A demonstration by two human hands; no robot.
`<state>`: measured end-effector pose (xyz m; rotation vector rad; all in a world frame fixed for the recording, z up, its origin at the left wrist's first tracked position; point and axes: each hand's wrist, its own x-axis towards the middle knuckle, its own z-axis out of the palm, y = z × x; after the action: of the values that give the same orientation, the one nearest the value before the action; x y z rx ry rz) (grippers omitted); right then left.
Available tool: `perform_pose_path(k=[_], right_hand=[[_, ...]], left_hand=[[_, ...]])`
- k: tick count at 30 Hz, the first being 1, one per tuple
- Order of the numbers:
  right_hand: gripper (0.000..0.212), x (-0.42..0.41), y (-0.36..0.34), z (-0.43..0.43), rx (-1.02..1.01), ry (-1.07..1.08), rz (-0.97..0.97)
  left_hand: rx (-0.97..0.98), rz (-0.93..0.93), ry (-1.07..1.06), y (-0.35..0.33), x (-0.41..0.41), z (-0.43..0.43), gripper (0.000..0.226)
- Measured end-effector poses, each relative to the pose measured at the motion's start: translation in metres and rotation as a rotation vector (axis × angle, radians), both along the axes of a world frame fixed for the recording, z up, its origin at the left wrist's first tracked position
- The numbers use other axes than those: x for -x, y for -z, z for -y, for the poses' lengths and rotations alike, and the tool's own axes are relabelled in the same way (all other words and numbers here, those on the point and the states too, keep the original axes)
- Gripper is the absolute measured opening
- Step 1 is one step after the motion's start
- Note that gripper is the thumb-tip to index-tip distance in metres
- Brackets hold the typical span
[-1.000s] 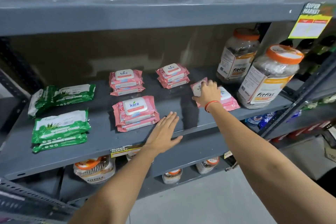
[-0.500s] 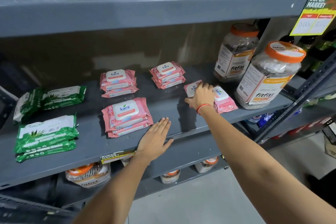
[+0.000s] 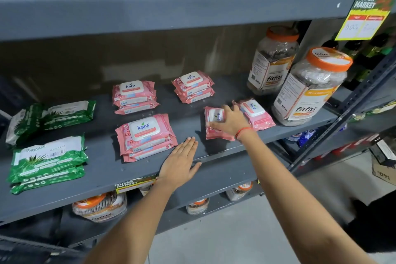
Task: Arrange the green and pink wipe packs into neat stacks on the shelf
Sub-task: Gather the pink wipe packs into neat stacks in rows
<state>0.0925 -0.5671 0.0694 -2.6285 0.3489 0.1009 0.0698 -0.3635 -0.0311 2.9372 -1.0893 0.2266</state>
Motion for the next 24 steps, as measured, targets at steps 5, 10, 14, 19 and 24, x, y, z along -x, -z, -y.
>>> perform_pose_path(k=[5,10,14,19,24], right_hand=[[0.084,-0.018,-0.031,0.023,0.311,-0.502,-0.200],[0.082,-0.022,-0.014,0.017,0.283,-0.499,-0.231],[0.080,-0.014,0.008,0.010,0.337,-0.371,-0.066],[0.080,-0.009,0.020,-0.007,0.369,-0.152,0.039],[0.086,-0.013,0.006,0.001,0.338,-0.133,-0.082]], left_hand=[[0.019,0.010,0.013,0.003,0.000,0.000,0.064],[0.010,-0.006,0.010,0.002,-0.001,0.000,0.067],[0.006,-0.004,0.002,0.004,-0.002,0.000,0.068],[0.014,0.023,0.014,0.004,-0.001,0.000,0.062],[0.014,0.019,0.014,0.003,-0.001,0.000,0.063]])
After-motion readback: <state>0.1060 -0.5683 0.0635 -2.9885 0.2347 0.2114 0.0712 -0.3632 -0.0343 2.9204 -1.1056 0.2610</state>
